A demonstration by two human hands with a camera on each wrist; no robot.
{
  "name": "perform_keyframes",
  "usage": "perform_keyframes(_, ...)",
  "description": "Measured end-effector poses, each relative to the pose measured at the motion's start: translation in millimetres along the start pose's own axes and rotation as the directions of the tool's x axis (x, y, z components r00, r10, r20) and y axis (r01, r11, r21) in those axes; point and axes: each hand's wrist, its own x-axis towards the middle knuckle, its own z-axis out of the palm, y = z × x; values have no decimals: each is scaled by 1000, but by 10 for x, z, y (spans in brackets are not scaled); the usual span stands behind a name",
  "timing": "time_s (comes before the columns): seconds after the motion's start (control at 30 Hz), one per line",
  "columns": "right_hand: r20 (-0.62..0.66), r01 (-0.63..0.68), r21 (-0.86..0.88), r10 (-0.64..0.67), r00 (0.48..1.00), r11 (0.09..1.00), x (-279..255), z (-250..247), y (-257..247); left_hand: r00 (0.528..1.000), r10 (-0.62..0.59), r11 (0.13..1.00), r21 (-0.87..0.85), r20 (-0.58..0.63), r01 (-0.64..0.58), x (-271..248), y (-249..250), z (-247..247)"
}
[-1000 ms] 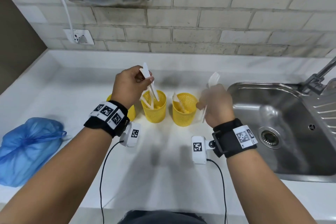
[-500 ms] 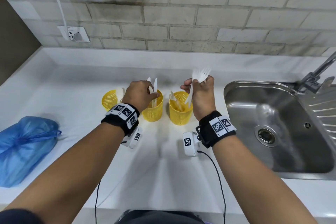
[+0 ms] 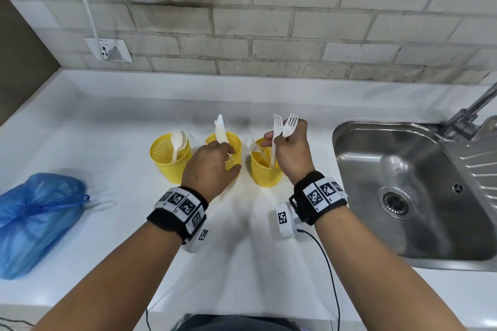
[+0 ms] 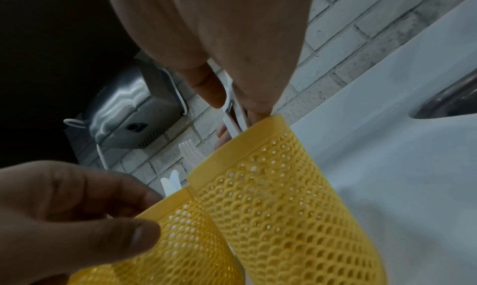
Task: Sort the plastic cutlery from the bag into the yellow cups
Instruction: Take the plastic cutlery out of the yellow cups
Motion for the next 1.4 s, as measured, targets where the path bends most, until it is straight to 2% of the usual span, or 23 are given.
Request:
perform_keyframes(0.1,17,8,-70,-7,1000,998,5,-18,11,999,40,996,83,21,-41,-39,14,1)
perform_keyframes(0.27,22,60,-181,-57,998,982,21,-47,29,997,74,995,66,34,-76,-84,12,-3)
perform_keyframes(0.37,-9,148,-251,-155,988,957,-1,-80,-22,996,87,996,-1,20,-87,-135,-1,-23)
perform_keyframes(0.47,-41,254,-284,-276,960,925,-46,-134,-60,992,93,988,-112,-85,-103,-198,-24,-117)
perform_keyframes(0.53,-83,264,-273,-296,952,925,-76,-196,-66,982,34,984,-168,-184,-65,-235,-48,-227)
perform_keyframes(0.6,-150,246,-253,-290,945,935,-131,-272,-41,960,-103,975,-220,-258,46,-271,-111,-351)
perform_keyframes(0.7,-199,221,-311,-290,936,925,-294,-354,48,923,-238,964,-189,-303,186,-319,-313,-464)
perform_keyframes(0.8,-126,235,-387,-304,944,892,-461,-338,169,926,-290,957,-69,-242,282,-327,-535,-492)
perform_keyframes(0.87,-32,284,-484,-341,939,827,-505,-303,251,935,-302,951,16,-184,310,-315,-638,-474)
perform_keyframes(1.0,111,311,-666,-322,940,678,-478,-223,350,966,-225,963,122,-129,241,-286,-771,-387)
perform_keyframes(1.17,151,310,-726,-298,943,613,-436,-188,327,970,-195,965,151,-145,216,-293,-860,-332)
perform_keyframes(1.4,157,289,-769,-270,950,570,-498,-223,306,973,-172,973,126,-156,193,-336,-904,-339)
